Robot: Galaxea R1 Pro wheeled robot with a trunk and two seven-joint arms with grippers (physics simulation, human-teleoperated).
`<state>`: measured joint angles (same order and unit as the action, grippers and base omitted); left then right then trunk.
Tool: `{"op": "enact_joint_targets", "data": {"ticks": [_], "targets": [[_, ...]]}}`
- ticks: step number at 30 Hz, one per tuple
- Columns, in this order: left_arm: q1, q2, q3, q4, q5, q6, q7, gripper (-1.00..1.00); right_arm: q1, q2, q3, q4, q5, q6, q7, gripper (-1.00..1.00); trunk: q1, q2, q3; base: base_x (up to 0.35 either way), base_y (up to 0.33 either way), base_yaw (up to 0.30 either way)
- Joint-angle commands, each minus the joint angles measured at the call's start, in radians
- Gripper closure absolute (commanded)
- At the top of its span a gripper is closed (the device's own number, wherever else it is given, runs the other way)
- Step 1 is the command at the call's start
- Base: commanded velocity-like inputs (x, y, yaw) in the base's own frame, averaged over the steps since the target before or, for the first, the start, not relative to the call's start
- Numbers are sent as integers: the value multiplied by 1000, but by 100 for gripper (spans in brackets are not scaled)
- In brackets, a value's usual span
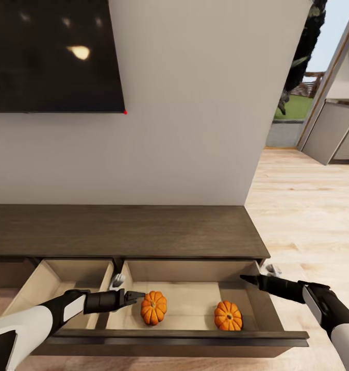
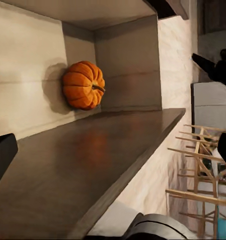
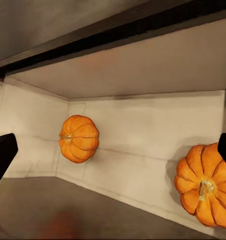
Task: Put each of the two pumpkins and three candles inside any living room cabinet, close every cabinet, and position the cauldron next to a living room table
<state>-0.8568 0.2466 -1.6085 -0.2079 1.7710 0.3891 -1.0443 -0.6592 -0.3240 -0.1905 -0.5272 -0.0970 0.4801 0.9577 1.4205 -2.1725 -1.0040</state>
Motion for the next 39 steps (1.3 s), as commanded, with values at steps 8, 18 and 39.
{"op": "enact_joint_targets", "data": {"ticks": [8,18,39], "targets": [[-2,-1,-6,-1,-4,35,-63,-100,3,-60,0,2,4,74,230,-100,-31,56,25,-3,1,0],[-4,1,-10,-1,-7,36,-144,-100,6,-82,0,-2,116,79,450,-100,-69,126,56,-218,149,0],[77,-125,-225,-21,-294,39,-48,-100,62,-29,286,140,450,-104,359,-100,-104,189,85,-96,50,0]]}}
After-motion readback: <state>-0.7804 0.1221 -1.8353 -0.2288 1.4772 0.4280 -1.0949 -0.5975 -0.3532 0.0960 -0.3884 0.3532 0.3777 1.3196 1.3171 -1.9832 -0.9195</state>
